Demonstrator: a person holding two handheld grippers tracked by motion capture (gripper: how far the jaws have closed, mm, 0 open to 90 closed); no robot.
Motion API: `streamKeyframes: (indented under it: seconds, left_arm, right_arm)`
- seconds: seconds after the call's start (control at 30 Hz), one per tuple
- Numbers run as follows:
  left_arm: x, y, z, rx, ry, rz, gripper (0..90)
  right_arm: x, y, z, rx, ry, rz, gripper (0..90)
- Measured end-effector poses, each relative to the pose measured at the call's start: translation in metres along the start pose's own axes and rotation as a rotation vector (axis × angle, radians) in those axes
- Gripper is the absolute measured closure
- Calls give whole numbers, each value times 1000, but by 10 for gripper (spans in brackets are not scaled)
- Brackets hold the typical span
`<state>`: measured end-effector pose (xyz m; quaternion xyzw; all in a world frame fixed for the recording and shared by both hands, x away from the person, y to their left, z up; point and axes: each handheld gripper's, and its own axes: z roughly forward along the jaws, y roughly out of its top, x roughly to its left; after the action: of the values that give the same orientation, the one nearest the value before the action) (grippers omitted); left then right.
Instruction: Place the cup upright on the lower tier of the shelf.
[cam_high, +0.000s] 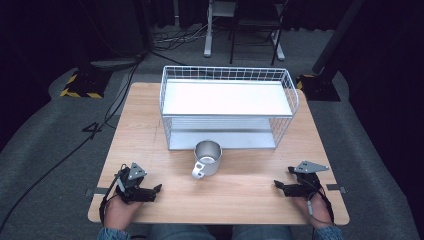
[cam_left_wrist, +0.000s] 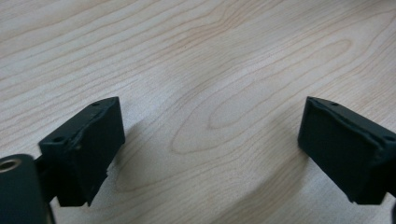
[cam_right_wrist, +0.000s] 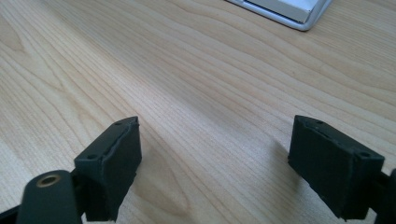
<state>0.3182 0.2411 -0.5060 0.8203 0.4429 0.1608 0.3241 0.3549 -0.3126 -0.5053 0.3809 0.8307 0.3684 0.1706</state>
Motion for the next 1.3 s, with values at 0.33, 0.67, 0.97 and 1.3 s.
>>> streamKeyframes:
  seconds: [0.33, 0.67, 0.97, 1.3]
  left_arm:
    - [-10, 5, -14, -66, 2, -39, 0]
    - [-19, 14, -40, -239, -69, -96, 2]
    - [-32, 22, -46, -267, -49, -71, 2]
    - [-59, 41, -45, -286, -88, -19, 3]
  right_arm:
    - [-1, 1, 1, 1, -7, 3, 171]
    - [-1, 1, 1, -1, -10, 6, 180]
    - [-1, 1, 1, -3, -11, 7, 193]
    - [0, 1, 0, -5, -12, 7, 200]
